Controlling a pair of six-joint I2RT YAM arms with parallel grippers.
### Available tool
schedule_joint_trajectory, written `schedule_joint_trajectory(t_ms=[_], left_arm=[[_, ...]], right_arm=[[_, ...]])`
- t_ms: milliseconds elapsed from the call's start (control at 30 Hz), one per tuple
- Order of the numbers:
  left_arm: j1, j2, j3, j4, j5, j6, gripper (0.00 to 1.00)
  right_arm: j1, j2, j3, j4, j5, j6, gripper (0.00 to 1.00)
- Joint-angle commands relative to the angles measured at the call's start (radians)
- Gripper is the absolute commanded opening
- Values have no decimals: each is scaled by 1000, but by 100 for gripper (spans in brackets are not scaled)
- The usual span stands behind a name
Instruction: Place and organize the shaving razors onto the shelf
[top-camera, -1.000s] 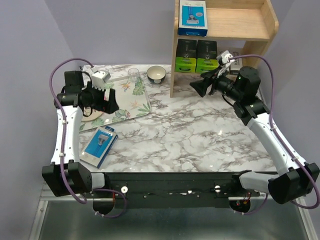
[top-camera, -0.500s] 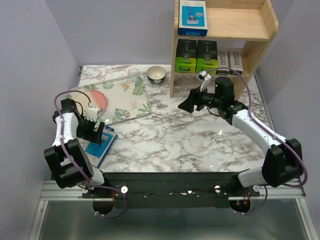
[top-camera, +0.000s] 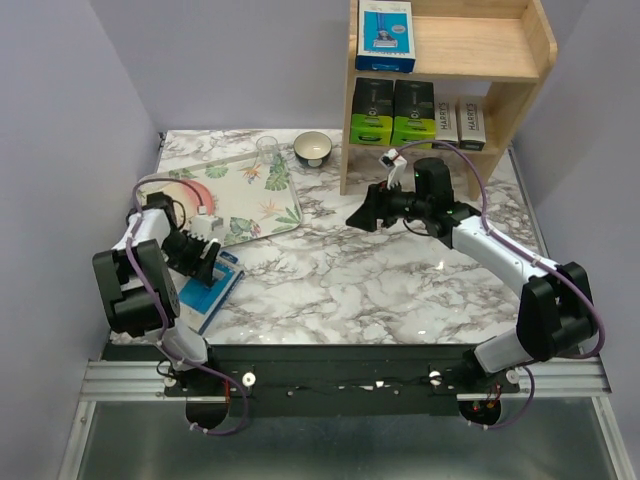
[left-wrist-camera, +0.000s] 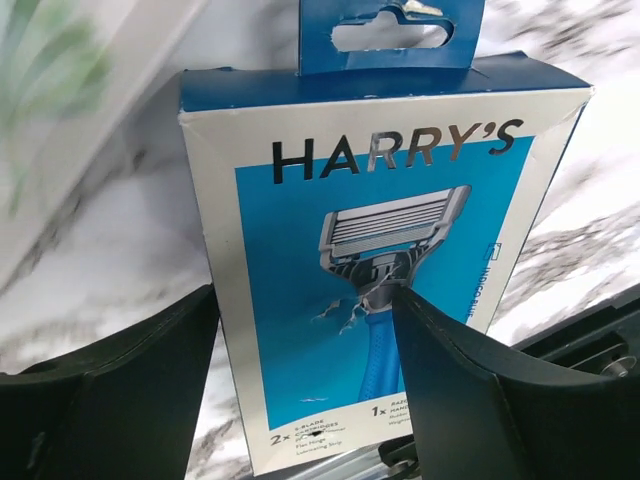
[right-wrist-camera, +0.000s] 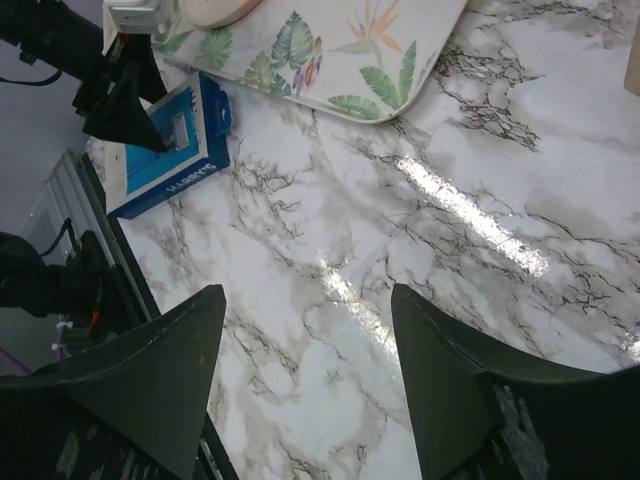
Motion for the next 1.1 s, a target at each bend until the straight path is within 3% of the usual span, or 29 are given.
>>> schedule_joint_trajectory(t_ms=[0, 233, 367, 467, 600, 767, 833, 933, 1067], left_arm=[[-211, 5, 28, -19, 61, 20, 76], [-522, 132, 213, -44, 194, -181, 71], [-669, 201, 339, 33, 257, -299, 71], [-720, 250, 474, 76, 281, -441, 71], [-701, 167, 551, 151, 171, -599, 74], [-544, -177, 284, 276, -25, -1042, 82], [-495, -280, 188, 233, -76, -1101, 86], [-475, -369, 51, 206, -62, -1126, 89], [-384, -403, -55, 186, 112, -1209, 94]], right_arm=[[3, -21, -1, 15, 28, -24, 76], [3, -55, -53, -28, 68, -65, 78], [3, -90, -128, -36, 79, -81, 80], [3, -95, -139, -31, 76, -93, 81], [7, -20, -124, 15, -18, -61, 80], [101, 211, 34, 35, -199, -35, 74], [165, 271, 88, 30, -231, -19, 74], [236, 380, 170, 16, -236, 13, 74], [264, 481, 215, 64, -256, 97, 73]])
